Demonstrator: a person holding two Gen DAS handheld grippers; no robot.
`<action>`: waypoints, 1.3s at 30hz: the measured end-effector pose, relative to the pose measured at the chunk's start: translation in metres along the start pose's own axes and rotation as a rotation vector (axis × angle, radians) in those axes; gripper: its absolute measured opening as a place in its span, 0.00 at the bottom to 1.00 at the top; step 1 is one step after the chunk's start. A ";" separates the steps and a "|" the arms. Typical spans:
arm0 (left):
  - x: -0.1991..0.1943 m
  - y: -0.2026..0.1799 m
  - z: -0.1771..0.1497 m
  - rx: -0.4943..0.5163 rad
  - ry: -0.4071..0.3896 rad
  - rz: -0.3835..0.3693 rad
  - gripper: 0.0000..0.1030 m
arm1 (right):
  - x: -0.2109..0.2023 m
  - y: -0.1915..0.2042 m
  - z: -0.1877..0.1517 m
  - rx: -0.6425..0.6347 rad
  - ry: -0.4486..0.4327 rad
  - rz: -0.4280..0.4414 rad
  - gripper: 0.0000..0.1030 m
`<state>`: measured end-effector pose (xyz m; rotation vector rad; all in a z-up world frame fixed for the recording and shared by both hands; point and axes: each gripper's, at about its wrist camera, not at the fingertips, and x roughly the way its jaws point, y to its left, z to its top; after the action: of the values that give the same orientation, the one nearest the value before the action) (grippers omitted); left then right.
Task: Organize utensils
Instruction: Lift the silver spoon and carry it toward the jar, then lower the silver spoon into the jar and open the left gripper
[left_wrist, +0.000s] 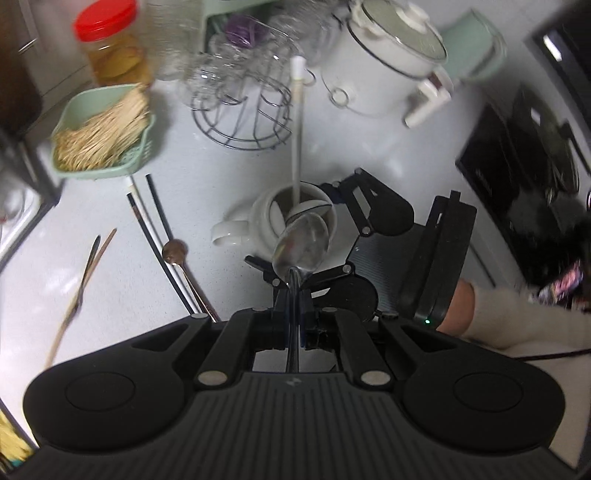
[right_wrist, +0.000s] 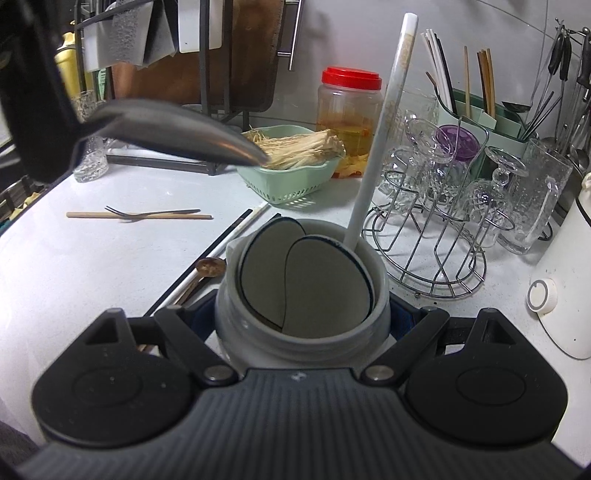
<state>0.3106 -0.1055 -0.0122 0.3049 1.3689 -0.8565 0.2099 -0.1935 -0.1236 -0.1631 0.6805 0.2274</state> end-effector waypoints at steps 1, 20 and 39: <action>0.002 -0.001 0.006 0.018 0.022 0.000 0.05 | 0.000 0.000 0.000 -0.002 -0.001 0.002 0.89; 0.063 -0.032 0.081 0.249 0.372 0.049 0.05 | 0.001 -0.001 0.001 0.013 0.005 0.005 0.89; 0.105 -0.044 0.113 0.334 0.446 0.053 0.05 | 0.002 0.000 0.000 0.018 -0.006 -0.004 0.89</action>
<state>0.3588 -0.2450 -0.0730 0.8261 1.6139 -1.0113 0.2111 -0.1930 -0.1248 -0.1465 0.6761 0.2173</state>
